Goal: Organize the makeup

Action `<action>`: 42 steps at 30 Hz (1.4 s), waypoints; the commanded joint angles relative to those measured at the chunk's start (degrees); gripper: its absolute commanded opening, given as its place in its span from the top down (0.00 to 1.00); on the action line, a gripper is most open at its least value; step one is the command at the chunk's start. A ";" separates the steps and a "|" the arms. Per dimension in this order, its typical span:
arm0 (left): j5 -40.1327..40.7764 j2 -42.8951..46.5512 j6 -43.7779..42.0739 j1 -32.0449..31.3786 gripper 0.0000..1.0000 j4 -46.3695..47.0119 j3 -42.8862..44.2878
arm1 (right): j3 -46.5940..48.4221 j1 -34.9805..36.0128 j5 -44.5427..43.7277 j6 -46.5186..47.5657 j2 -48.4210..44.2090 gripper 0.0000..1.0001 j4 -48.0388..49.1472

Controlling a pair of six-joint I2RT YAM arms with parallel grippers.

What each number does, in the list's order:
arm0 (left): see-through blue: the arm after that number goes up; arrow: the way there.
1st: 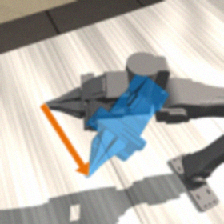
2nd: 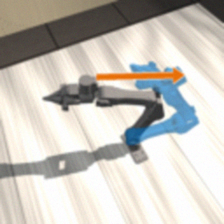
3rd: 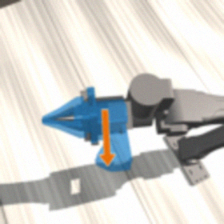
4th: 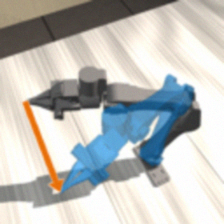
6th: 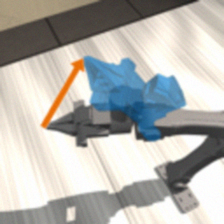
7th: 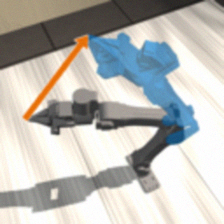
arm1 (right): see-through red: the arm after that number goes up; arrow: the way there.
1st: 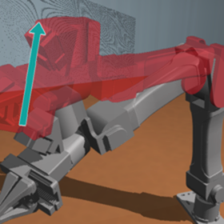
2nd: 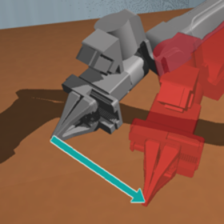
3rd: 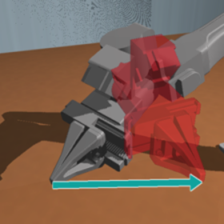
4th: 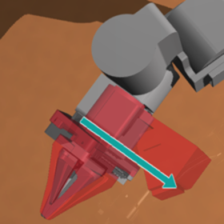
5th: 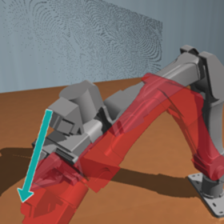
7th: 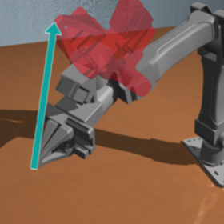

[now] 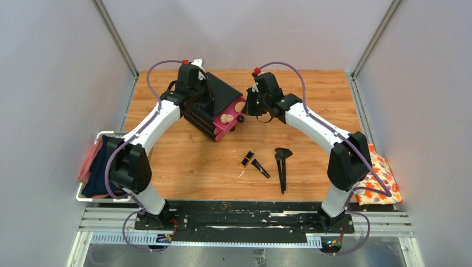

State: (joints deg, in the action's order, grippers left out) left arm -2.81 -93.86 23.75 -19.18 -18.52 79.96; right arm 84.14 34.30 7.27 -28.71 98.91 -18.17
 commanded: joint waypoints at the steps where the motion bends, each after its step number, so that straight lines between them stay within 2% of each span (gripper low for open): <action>1: -0.90 -0.17 -0.81 0.37 1.00 -3.15 -1.65 | 5.34 -0.23 3.37 -0.34 4.19 1.00 -0.24; 13: -1.10 0.02 -1.00 0.38 1.00 -2.88 -2.77 | 18.03 0.37 7.66 -2.41 16.15 1.00 -0.48; 19: -1.67 0.05 -0.81 0.39 1.00 -2.16 -3.59 | 14.67 1.24 8.93 -4.48 14.87 1.00 5.25; 30: -2.23 -0.21 -0.75 0.46 1.00 -2.08 -3.19 | 7.42 2.44 7.96 -3.26 6.82 1.00 6.22; 35: -2.61 -0.70 -0.42 0.46 1.00 -1.80 -3.09 | 7.25 3.44 8.27 -2.94 4.72 1.00 5.95; 42: -2.86 -0.19 -0.50 0.46 1.00 -2.04 -3.10 | 8.37 3.72 8.44 -3.19 6.53 1.00 5.22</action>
State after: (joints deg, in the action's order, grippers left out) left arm -5.30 -93.47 23.81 -19.07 -16.27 78.52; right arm 91.64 37.36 15.05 -31.66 104.51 -12.47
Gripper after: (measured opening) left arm 0.001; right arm 0.004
